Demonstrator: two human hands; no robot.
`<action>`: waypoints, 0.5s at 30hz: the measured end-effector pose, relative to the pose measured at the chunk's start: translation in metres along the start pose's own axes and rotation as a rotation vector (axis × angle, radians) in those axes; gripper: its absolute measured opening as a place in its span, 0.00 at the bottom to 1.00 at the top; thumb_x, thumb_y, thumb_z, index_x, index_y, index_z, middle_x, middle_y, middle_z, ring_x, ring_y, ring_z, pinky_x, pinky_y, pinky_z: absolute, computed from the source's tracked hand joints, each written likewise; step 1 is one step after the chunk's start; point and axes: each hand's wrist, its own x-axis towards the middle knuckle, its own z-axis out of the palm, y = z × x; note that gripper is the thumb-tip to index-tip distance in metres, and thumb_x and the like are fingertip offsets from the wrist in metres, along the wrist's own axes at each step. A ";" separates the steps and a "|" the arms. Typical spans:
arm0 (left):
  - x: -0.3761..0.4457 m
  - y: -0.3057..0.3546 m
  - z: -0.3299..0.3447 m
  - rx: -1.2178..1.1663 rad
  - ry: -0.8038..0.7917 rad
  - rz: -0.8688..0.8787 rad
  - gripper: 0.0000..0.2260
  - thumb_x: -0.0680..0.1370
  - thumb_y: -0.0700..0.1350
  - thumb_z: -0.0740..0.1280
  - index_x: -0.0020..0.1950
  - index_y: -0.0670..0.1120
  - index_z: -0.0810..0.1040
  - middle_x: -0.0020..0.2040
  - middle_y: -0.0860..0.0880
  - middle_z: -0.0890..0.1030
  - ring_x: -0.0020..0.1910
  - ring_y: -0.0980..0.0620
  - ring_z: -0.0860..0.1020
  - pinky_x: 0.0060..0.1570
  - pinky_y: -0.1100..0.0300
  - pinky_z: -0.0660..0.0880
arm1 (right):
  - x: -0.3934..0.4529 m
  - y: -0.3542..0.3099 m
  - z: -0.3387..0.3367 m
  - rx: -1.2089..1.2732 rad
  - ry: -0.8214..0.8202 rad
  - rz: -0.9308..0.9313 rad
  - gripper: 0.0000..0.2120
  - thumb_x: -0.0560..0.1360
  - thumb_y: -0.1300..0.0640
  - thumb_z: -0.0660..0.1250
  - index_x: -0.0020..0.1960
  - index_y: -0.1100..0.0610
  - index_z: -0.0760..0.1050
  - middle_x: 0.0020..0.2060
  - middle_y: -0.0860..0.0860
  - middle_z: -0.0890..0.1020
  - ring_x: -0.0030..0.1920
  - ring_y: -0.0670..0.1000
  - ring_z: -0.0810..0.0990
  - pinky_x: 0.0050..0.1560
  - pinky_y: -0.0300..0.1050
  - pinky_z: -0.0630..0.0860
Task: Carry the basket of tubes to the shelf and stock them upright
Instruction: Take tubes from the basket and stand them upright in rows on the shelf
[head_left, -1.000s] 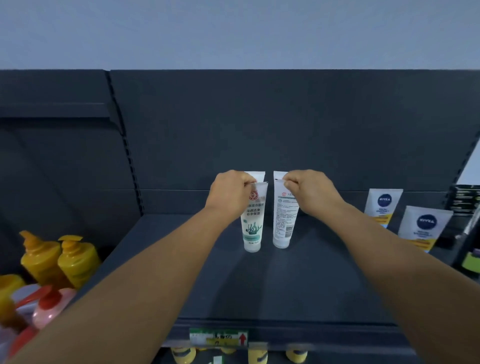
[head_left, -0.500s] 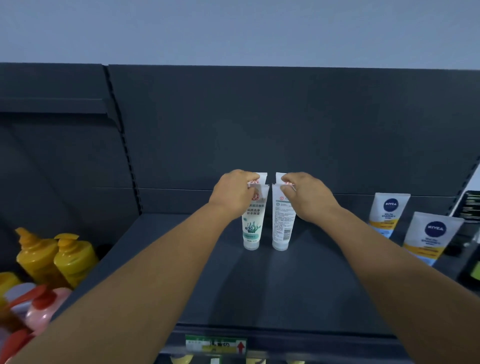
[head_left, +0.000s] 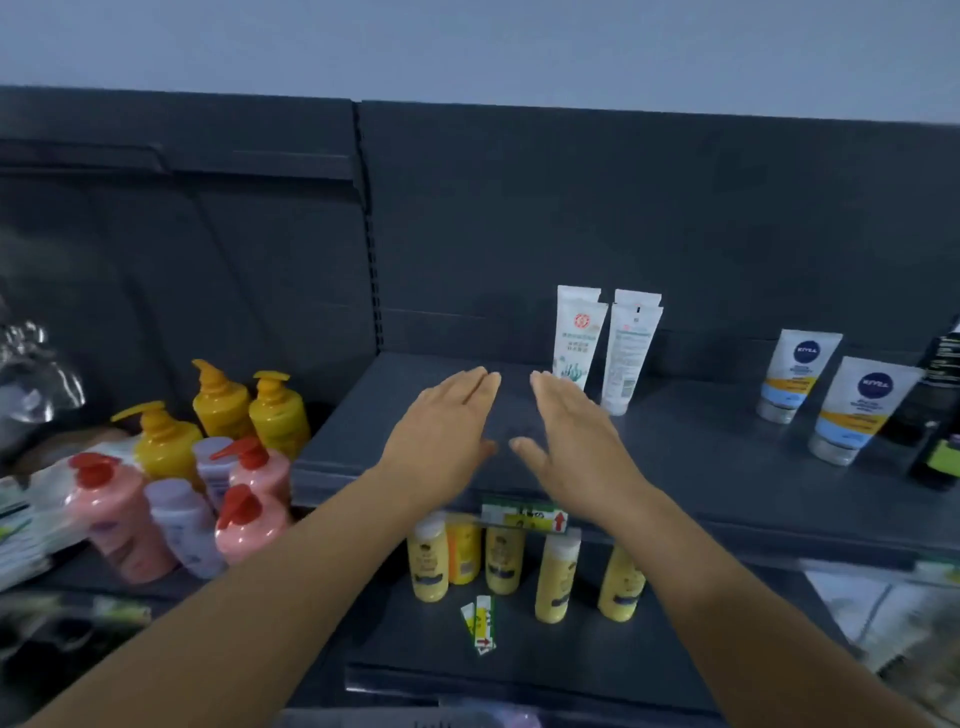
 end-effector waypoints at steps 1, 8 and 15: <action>-0.020 -0.005 0.005 -0.001 -0.009 -0.013 0.33 0.81 0.51 0.61 0.79 0.47 0.46 0.79 0.49 0.50 0.78 0.52 0.50 0.75 0.58 0.49 | -0.012 -0.011 0.011 0.007 -0.027 -0.005 0.34 0.81 0.47 0.56 0.79 0.54 0.43 0.79 0.50 0.48 0.78 0.50 0.45 0.77 0.49 0.47; -0.134 -0.043 0.051 -0.026 -0.122 -0.139 0.34 0.79 0.52 0.62 0.79 0.45 0.48 0.79 0.48 0.52 0.77 0.52 0.52 0.74 0.59 0.50 | -0.079 -0.063 0.093 0.014 -0.217 -0.011 0.34 0.81 0.46 0.56 0.79 0.55 0.42 0.79 0.50 0.46 0.78 0.50 0.42 0.77 0.49 0.45; -0.206 -0.071 0.112 -0.084 -0.285 -0.248 0.34 0.80 0.51 0.62 0.79 0.45 0.47 0.79 0.48 0.50 0.78 0.50 0.51 0.75 0.57 0.51 | -0.117 -0.088 0.171 0.025 -0.438 0.004 0.35 0.81 0.45 0.55 0.79 0.54 0.40 0.79 0.49 0.44 0.78 0.50 0.41 0.76 0.49 0.43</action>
